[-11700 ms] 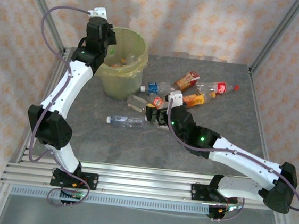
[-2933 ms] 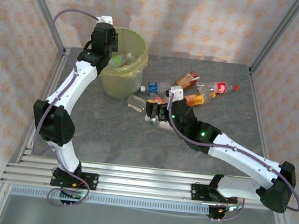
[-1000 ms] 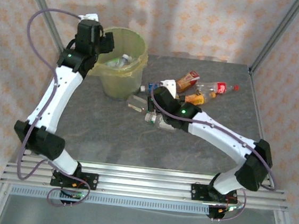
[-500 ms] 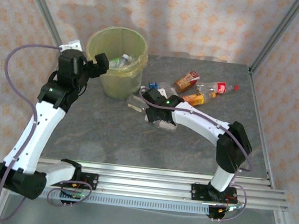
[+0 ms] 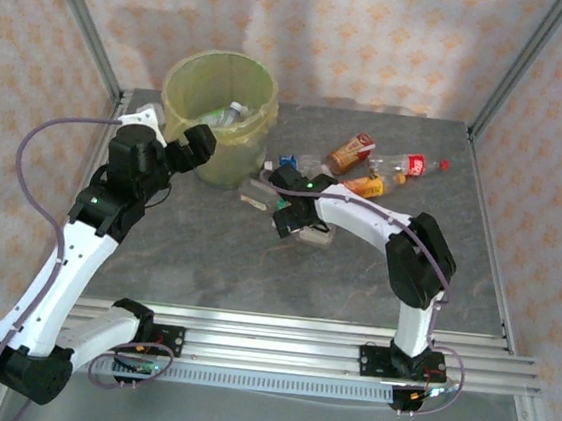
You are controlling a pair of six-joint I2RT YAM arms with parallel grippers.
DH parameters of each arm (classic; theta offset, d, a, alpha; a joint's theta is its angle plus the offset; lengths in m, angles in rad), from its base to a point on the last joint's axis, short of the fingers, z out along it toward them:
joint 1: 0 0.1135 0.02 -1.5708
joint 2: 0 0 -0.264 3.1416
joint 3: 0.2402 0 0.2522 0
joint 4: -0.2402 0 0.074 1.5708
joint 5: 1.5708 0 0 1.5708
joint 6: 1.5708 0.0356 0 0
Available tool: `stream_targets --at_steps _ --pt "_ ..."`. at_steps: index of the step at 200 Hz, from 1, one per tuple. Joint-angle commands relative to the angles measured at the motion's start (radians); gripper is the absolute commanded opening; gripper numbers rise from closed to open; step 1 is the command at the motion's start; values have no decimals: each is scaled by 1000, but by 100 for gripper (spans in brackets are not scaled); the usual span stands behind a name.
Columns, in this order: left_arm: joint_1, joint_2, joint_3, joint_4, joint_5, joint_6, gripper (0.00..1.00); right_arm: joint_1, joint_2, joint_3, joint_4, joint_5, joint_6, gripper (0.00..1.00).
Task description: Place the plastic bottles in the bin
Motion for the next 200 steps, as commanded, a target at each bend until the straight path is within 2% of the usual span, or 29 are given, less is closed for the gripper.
stream_targets --at_steps 1,71,200 --pt "-27 -3 -25 37 16 -36 100 -23 12 22 5 -16 -22 99" --pt "-51 2 -18 33 -1 -32 100 -28 46 -14 19 -52 -22 99" --pt "-57 9 7 18 -22 -21 100 -28 -45 -147 25 -213 77 99"
